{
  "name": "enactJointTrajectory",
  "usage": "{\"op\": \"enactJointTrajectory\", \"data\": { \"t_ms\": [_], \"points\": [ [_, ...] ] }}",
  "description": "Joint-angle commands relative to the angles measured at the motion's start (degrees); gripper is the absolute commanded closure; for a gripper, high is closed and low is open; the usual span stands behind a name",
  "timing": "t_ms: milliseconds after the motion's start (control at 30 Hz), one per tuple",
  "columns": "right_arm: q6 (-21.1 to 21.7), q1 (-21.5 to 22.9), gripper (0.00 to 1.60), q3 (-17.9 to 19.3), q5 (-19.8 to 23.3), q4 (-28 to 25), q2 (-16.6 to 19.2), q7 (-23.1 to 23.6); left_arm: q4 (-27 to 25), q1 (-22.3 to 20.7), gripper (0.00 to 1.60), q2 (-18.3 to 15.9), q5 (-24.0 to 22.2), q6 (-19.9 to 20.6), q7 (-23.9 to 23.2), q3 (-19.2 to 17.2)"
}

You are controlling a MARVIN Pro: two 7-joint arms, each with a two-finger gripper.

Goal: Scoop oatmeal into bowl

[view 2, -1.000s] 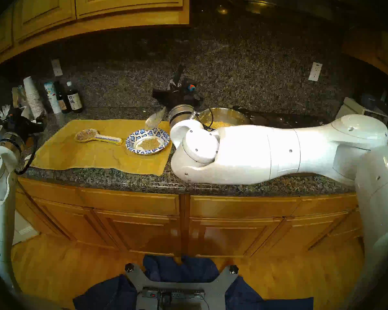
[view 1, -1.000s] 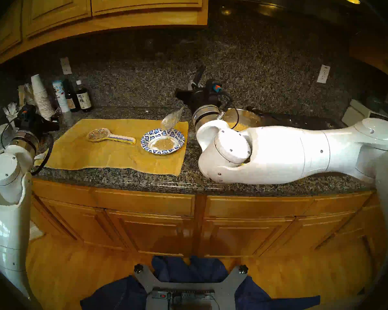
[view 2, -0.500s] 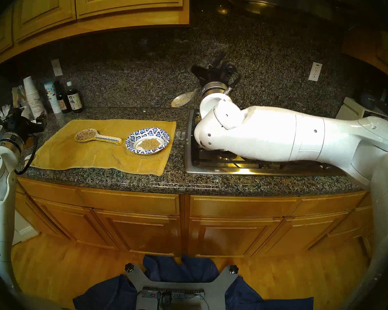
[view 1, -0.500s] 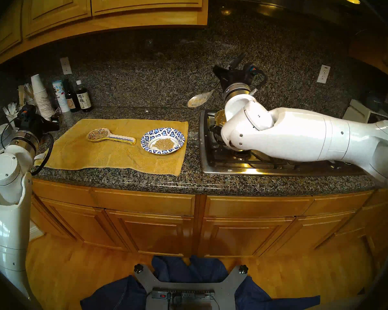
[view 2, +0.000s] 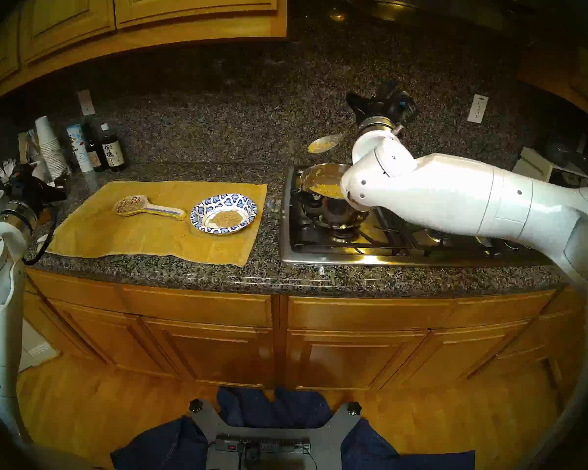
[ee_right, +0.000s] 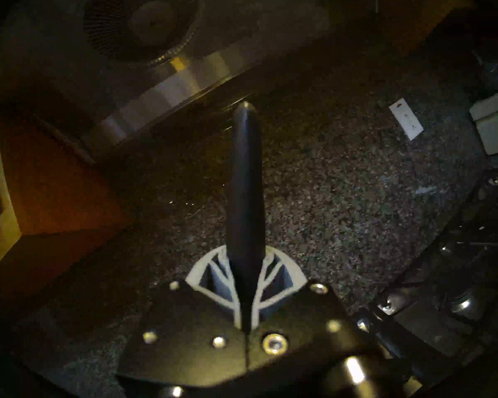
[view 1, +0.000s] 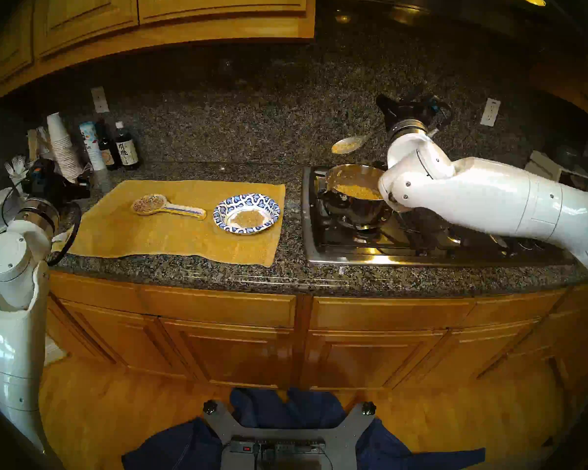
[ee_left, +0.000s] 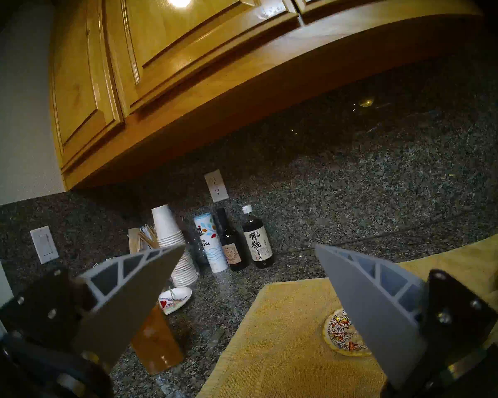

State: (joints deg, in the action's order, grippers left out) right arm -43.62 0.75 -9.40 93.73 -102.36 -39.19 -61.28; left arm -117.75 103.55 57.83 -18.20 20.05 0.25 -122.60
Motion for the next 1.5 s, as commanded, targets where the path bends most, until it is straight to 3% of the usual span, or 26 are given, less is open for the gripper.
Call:
{"op": "enactJointTrajectory", "data": {
  "t_ms": [0, 233, 500, 667, 867, 1233, 1467],
  "points": [
    [2.8, 3.5, 1.6, -0.6, 0.0, -1.8, 6.3, -5.6, -1.4, -1.0, 0.0, -0.8, 0.1, -0.7, 0.0, -0.6],
    [7.7, 5.6, 1.6, -3.4, -1.8, -7.2, 11.3, -7.7, -1.5, -1.0, 0.0, -0.9, 0.1, -0.8, 0.0, -0.7],
    [15.1, 7.9, 1.6, -7.6, -10.2, -15.5, 15.8, -9.1, -1.5, -1.0, 0.0, -0.9, 0.0, -1.0, 0.0, -0.7],
    [17.4, 8.1, 1.6, -9.6, -17.4, -17.9, 14.6, -8.7, -1.6, -0.9, 0.0, -1.0, 0.0, -1.1, 0.0, -0.7],
    [18.1, 7.7, 1.6, -11.0, -24.5, -17.4, 10.7, -8.6, -1.5, -0.9, 0.0, -1.0, 0.0, -1.1, 0.0, -0.7],
    [19.7, 5.4, 1.6, -13.8, -35.2, -12.8, 1.8, -9.4, -1.6, -0.8, 0.0, -1.1, 0.0, -1.3, 0.0, -0.8],
    [21.2, 4.1, 1.6, -16.5, -43.2, -8.3, -0.1, -12.6, -1.6, -0.7, 0.0, -1.1, -0.1, -1.5, 0.0, -0.8]
  ]
}}
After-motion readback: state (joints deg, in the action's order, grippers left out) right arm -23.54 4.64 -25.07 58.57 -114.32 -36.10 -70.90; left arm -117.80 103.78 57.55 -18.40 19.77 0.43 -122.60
